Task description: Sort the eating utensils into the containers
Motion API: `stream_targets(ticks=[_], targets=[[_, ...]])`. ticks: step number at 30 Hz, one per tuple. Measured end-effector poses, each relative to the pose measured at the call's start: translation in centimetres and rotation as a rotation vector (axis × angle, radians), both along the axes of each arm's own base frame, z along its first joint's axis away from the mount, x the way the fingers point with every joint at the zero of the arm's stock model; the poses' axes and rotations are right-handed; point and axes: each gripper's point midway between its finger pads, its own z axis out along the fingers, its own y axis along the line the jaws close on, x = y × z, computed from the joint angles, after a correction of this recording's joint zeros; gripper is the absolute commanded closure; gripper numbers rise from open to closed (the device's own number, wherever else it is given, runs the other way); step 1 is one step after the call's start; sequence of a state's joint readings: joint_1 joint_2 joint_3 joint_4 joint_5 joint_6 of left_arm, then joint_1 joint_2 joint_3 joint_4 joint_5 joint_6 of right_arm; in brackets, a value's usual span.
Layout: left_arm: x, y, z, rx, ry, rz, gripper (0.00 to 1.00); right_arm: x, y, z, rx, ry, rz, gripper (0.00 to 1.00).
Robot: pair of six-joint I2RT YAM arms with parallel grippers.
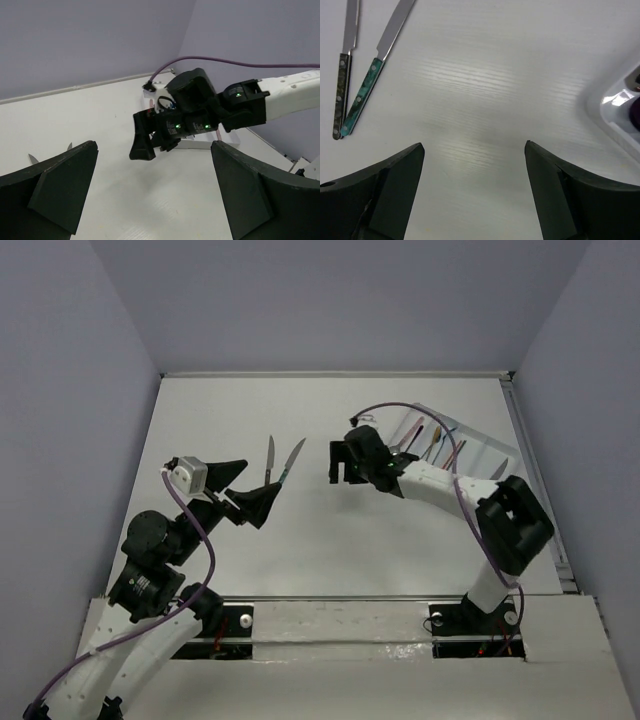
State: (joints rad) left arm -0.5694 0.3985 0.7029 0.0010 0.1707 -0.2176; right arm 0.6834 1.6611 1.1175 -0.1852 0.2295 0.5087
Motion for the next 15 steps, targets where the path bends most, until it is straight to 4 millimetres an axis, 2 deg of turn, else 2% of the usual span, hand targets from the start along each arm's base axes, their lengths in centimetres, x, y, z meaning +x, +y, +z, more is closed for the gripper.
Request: stream_targets(ticks=[6, 8, 10, 11, 15], targets=[[0.3, 0.0, -0.2, 0.005, 0.009, 0.008, 0.01, 1.7, 12.5, -1.0, -0.025, -0.051, 0.118, 0.26], [0.3, 0.1, -0.2, 0.005, 0.009, 0.013, 0.01, 1.8, 15.7, -1.7, -0.024, -0.057, 0.146, 0.26], [0.3, 0.1, -0.2, 0.005, 0.009, 0.013, 0.01, 1.8, 17.4, -2.5, -0.025, -0.058, 0.159, 0.26], [0.3, 0.1, -0.2, 0.005, 0.009, 0.013, 0.01, 1.8, 18.2, -3.5, -0.036, -0.046, 0.162, 0.26], [0.3, 0.1, -0.2, 0.005, 0.008, 0.011, 0.01, 2.3, 18.8, -5.8, -0.074, -0.017, 0.144, 0.27]])
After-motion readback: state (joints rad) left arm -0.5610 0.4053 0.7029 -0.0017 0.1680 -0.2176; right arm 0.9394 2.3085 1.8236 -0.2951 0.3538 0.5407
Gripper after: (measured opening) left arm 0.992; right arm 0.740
